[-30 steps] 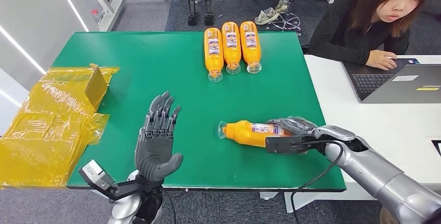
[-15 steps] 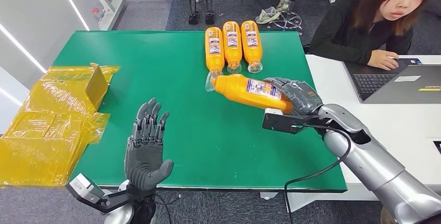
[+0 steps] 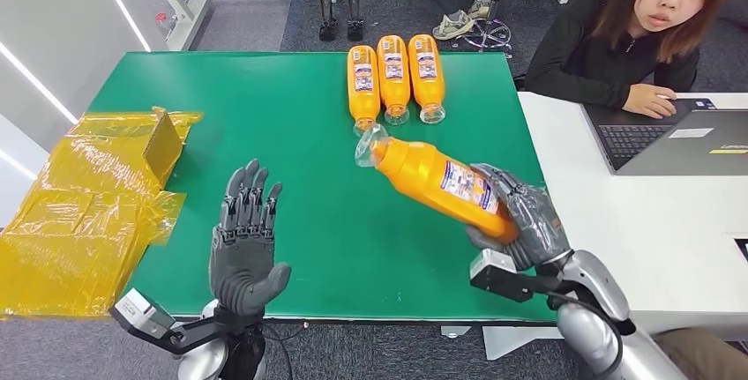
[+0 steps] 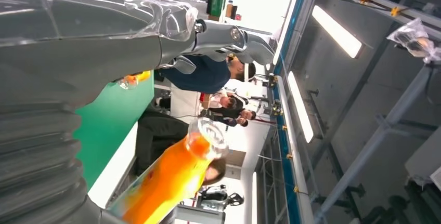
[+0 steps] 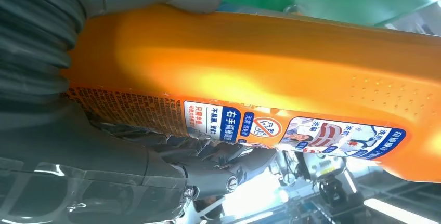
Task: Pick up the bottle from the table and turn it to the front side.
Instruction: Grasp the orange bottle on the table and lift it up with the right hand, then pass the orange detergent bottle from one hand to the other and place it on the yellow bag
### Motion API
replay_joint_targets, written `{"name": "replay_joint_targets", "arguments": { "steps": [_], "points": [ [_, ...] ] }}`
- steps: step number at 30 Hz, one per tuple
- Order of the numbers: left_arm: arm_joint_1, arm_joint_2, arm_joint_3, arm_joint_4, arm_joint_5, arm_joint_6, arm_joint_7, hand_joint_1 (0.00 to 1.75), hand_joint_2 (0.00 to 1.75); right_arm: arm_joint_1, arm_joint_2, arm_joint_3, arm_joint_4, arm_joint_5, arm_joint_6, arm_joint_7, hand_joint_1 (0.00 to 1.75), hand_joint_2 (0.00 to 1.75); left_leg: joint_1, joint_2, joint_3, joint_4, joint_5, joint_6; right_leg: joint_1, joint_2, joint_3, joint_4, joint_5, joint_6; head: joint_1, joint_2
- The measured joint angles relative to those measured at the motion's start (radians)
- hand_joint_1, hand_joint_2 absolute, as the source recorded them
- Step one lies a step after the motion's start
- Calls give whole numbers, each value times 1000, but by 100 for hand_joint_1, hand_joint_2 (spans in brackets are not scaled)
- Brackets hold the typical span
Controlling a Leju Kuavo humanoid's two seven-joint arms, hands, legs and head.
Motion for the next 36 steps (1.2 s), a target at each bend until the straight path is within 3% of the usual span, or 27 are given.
{"name": "replay_joint_targets", "arguments": {
  "steps": [6,16,27,36],
  "points": [
    [-36,-24,-2,27,9,-20,27,0,175,138,139,-6,-74,59,-91,-46,175,175,0,1,0,0,0,0,0,1,-1,0,0,0,0,0],
    [-96,-58,-26,106,38,-56,29,0,175,194,307,33,-136,125,-125,-76,175,175,0,2,0,0,0,0,0,2,-1,0,0,0,0,0],
    [-133,-68,-29,118,101,-133,71,0,175,195,418,90,-91,109,-20,-71,175,175,0,2,0,0,0,-1,0,2,-1,1,0,0,0,0],
    [-144,-63,-29,97,110,-150,95,0,175,215,444,129,3,96,-25,-88,175,175,0,2,0,0,0,-1,0,2,-1,0,0,0,0,0]
  ]
}}
